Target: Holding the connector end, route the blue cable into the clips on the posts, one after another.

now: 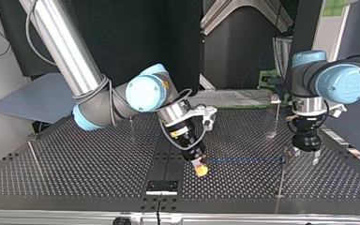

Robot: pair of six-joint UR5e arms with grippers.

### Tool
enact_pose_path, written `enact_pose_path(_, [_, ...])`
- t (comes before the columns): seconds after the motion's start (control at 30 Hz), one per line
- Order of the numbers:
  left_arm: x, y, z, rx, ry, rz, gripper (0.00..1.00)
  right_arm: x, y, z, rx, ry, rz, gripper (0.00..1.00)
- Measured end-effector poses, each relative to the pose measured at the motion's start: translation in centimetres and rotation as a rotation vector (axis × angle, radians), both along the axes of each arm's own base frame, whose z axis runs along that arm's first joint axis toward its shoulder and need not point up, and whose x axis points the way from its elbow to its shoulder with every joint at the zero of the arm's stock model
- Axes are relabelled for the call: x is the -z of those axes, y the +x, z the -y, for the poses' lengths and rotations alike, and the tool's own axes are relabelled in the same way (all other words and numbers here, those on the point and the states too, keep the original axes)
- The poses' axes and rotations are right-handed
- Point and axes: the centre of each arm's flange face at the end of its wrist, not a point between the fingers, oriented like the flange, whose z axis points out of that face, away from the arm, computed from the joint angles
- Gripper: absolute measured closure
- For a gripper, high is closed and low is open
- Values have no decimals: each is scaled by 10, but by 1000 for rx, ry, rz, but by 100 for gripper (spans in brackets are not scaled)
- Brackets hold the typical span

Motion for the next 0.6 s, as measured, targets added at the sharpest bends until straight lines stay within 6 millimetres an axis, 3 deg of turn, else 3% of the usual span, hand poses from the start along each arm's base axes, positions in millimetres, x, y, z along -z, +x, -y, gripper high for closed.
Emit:
enact_pose_path(0.2, [8, -20, 6, 15, -7, -59, 0, 0, 0, 0, 1, 0, -1, 100])
enact_pose_path(0.6, [-14, -60, 20, 41, -19, -88, 0, 0, 0, 0, 1, 0, -2, 100])
